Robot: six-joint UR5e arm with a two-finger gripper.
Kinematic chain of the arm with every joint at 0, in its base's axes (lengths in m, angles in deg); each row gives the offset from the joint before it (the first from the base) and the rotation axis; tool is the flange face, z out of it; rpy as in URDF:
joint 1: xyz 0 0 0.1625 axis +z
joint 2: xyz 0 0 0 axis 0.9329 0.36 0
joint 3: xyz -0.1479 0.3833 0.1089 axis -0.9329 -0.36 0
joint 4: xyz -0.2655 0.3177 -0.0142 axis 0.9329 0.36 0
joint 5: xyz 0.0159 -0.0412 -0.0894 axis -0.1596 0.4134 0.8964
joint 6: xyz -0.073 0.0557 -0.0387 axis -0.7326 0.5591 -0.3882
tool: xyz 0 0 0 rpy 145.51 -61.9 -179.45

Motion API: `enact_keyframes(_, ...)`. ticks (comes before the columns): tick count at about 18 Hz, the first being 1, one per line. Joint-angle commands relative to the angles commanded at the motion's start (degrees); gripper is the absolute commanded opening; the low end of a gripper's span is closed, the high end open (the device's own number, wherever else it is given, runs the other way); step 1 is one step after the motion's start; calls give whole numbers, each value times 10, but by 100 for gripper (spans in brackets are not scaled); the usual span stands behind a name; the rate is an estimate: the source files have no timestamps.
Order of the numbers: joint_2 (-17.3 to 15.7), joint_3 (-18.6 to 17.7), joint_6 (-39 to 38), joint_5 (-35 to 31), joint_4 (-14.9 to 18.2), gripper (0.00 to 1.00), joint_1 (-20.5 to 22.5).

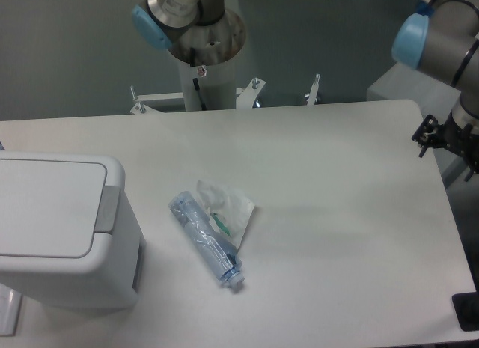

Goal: Open the trash can

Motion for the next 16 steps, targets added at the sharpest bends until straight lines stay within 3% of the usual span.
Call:
enact_keyframes(10,-2,-32,-6,6,-9,100,5)
enact_keyframes(16,-7,-50,-79,13,-9,100,10)
